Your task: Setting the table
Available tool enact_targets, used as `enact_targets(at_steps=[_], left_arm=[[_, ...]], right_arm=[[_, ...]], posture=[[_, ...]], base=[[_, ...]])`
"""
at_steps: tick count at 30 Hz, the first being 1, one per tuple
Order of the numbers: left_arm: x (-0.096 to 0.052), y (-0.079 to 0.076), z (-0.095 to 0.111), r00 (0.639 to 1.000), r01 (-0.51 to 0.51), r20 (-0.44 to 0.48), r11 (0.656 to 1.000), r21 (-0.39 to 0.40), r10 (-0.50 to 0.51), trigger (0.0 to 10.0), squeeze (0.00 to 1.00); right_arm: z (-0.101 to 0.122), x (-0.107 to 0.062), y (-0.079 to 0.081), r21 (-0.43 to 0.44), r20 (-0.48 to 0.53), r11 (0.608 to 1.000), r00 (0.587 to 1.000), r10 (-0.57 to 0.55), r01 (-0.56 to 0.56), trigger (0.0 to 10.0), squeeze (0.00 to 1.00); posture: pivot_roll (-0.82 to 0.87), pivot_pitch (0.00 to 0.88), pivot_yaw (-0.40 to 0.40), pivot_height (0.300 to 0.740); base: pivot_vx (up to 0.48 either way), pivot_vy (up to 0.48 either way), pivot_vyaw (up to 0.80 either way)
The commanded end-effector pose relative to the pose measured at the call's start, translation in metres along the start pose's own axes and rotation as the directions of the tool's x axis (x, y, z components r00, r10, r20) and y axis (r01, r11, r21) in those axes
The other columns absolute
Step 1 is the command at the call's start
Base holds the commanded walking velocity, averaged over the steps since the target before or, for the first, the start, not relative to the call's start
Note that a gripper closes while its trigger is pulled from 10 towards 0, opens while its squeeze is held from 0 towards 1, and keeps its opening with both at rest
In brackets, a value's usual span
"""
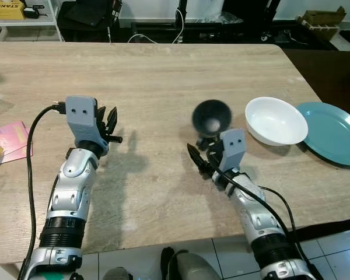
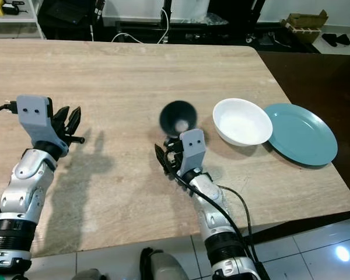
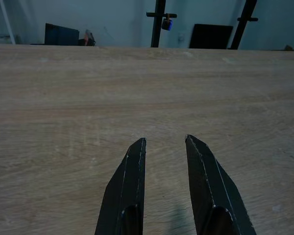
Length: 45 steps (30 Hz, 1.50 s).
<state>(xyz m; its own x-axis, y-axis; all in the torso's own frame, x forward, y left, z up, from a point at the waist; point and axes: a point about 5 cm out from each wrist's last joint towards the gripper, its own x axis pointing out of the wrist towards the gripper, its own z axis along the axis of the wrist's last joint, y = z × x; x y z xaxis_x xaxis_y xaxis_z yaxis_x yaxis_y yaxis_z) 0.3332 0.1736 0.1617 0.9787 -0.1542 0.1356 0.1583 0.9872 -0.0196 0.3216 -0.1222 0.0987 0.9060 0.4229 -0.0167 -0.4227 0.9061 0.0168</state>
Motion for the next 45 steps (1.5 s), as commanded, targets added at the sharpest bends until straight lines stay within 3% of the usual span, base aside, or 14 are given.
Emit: enact_targets(at_steps=[1, 8, 10, 17, 32, 38, 39, 45], left_arm=[[-0.001, 0.000, -0.003, 1.000, 0.005, -0.013, 1.000, 0.003, -0.005, 10.0, 0.00], [-0.002, -0.002, -0.004, 1.000, 0.013, -0.010, 1.000, 0.002, -0.013, 10.0, 0.00], [-0.002, -0.004, -0.004, 1.000, 0.015, -0.009, 1.000, 0.000, -0.015, 10.0, 0.00], [-0.003, -0.008, -0.004, 1.000, 0.027, -0.005, 1.000, -0.002, -0.027, 10.0, 0.00], [-0.005, -0.016, -0.009, 0.998, 0.052, -0.024, 0.999, 0.011, -0.052, 10.0, 0.00], [-0.005, -0.016, -0.009, 0.998, 0.057, -0.024, 0.998, 0.011, -0.057, 10.0, 0.00], [-0.004, -0.017, -0.007, 0.998, 0.059, -0.019, 0.998, 0.011, -0.059, 10.0, 0.00], [-0.003, -0.016, -0.004, 0.998, 0.059, -0.011, 0.998, 0.009, -0.059, 10.0, 0.00]], right_arm=[[-0.003, -0.006, -0.014, -0.012, -0.011, 0.999, 0.999, -0.042, 0.042, 10.0, 0.00], [0.006, -0.018, -0.047, -0.043, 0.034, 0.990, 0.990, -0.135, 0.136, 10.0, 0.00], [0.007, -0.020, -0.049, -0.049, 0.042, 0.989, 0.990, -0.137, 0.139, 10.0, 0.00], [0.006, -0.026, -0.046, -0.077, 0.049, 0.990, 0.992, -0.116, 0.120, 10.0, 0.00], [0.052, -0.015, -0.028, -0.035, 0.298, 0.998, 0.953, -0.045, 0.058, 10.0, 0.00], [0.047, -0.007, -0.029, -0.041, 0.252, 0.997, 0.967, -0.046, 0.059, 10.0, 0.00], [0.048, -0.004, -0.035, -0.048, 0.229, 0.996, 0.971, -0.068, 0.081, 10.0, 1.00], [0.058, 0.004, -0.052, -0.102, 0.193, 0.989, 0.978, -0.086, 0.107, 10.0, 1.00]], posture=[[0.07, 0.094, -0.022, 0.740], [0.07, 0.094, -0.020, 0.740], [0.07, 0.094, -0.020, 0.740], [0.07, 0.092, -0.019, 0.740], [0.07, 0.082, -0.028, 0.740], [0.07, 0.080, -0.028, 0.740], [0.07, 0.080, -0.028, 0.740], [0.07, 0.086, -0.028, 0.740]], base=[[0.000, 0.000, 0.00], [0.000, 0.000, 0.00], [0.000, 0.000, 0.00], [0.000, 0.000, 0.00], [0.000, 0.000, 0.00], [0.000, 0.000, 0.00], [0.000, 0.000, 0.00], [0.000, 0.000, 0.00]])
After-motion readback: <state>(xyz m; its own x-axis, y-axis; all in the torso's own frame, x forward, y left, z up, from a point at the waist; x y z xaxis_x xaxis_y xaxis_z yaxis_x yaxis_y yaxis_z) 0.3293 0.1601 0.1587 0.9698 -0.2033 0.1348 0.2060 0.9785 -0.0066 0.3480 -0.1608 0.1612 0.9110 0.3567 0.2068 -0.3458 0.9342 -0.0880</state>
